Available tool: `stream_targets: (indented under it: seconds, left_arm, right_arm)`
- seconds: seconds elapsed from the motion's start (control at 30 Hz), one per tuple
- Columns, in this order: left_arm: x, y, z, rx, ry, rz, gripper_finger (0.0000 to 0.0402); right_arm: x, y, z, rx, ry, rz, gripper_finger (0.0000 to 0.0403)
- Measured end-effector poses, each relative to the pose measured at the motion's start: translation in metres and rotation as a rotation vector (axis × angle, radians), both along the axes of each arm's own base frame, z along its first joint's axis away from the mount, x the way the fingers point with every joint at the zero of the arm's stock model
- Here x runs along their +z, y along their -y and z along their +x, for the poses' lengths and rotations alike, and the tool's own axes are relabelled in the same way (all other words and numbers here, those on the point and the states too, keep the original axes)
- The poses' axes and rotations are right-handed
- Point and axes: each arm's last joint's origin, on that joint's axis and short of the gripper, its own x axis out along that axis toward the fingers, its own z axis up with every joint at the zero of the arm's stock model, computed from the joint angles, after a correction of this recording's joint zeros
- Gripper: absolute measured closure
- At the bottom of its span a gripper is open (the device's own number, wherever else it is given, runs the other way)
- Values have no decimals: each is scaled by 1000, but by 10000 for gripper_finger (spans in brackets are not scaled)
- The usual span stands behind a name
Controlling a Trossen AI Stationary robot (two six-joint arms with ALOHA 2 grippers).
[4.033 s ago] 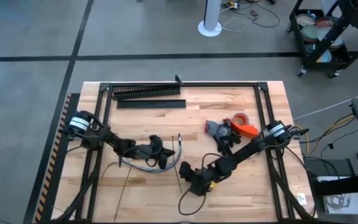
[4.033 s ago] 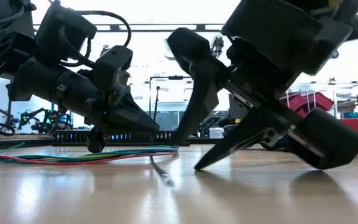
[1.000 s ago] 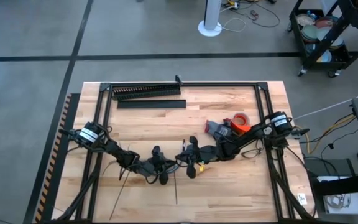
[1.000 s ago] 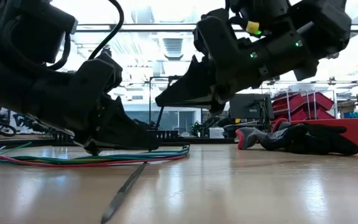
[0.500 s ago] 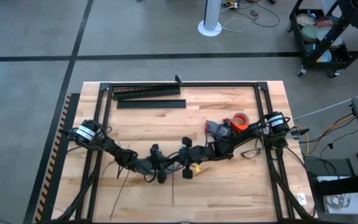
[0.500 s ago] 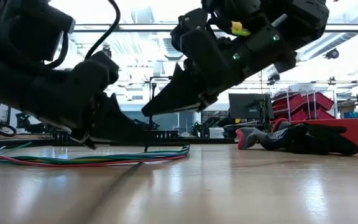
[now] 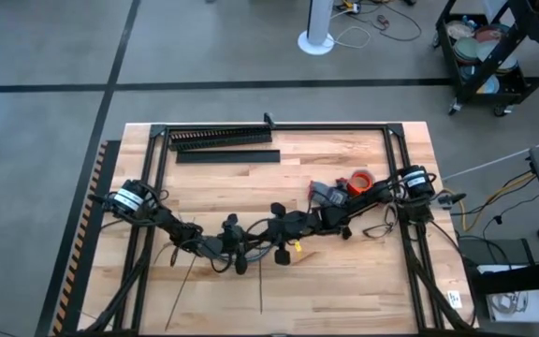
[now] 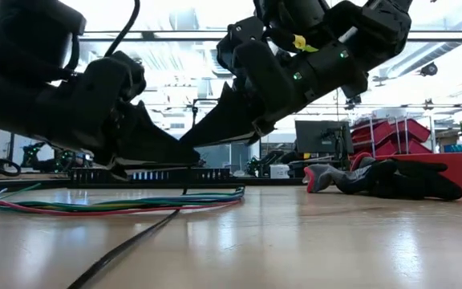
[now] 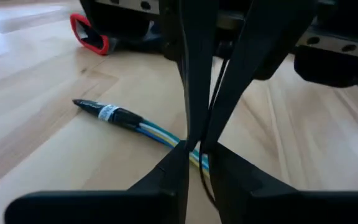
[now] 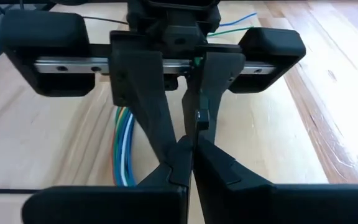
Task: Ziptie cables
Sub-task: Wrap the black zip tie on the cable
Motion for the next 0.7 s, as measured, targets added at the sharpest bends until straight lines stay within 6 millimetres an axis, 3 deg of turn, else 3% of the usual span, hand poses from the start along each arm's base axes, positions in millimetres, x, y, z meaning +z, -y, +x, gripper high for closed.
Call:
stream_targets:
  seconds: [0.4, 0.57, 0.7]
  left_arm:
    - [-2, -6, 0, 25, -12, -4, 400]
    - [-5, -9, -2, 65, -29, 8, 401]
    - [-13, -17, -10, 158, -70, -12, 401]
  right_arm:
    - [0, 0, -1, 12, -9, -33, 395]
    - [10, -5, -8, 64, -130, -107, 333]
    - [19, -26, -15, 179, -156, -180, 264]
